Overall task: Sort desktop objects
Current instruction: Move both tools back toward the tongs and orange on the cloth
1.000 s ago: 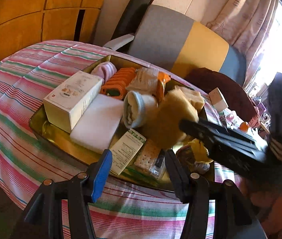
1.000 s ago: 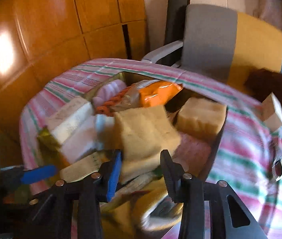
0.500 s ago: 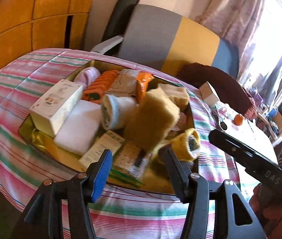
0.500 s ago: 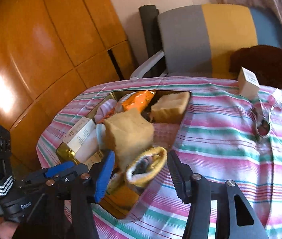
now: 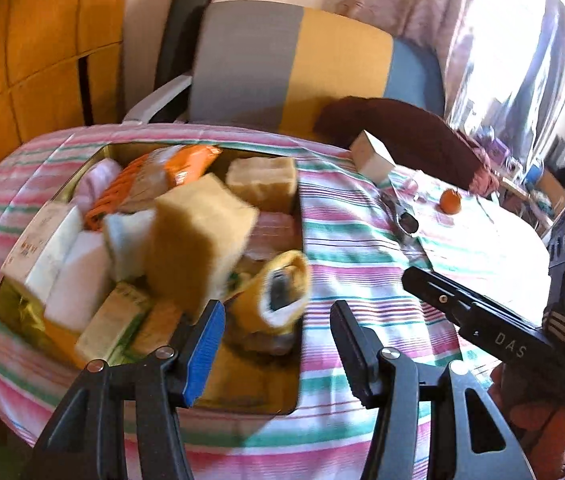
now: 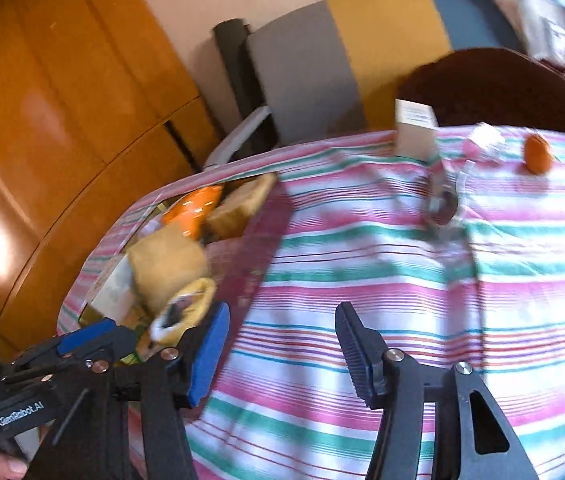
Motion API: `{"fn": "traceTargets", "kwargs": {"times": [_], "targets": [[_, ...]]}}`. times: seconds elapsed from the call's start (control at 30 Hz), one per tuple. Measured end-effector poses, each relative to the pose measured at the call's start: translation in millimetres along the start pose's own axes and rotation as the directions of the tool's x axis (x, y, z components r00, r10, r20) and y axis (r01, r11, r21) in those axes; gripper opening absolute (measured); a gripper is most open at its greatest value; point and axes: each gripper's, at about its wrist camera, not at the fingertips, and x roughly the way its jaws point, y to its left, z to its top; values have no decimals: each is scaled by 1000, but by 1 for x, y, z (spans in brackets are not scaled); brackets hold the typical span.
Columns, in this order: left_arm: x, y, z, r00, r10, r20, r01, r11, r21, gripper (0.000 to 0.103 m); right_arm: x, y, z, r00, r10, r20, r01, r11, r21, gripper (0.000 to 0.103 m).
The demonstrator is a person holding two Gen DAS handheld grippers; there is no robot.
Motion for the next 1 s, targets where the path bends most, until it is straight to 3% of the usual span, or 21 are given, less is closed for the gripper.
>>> {"fn": "traceTargets", "kwargs": {"times": [0.47,1.0], "targets": [[43,-93,21,998,-7,-60,17,986,167,56,-39,-104,8,990,-121,71,108,980,170,61],[95,-150,33,996,3,-89,19,970,243,55,-45,-174,24,971,-224,89,198,953,231,65]]}}
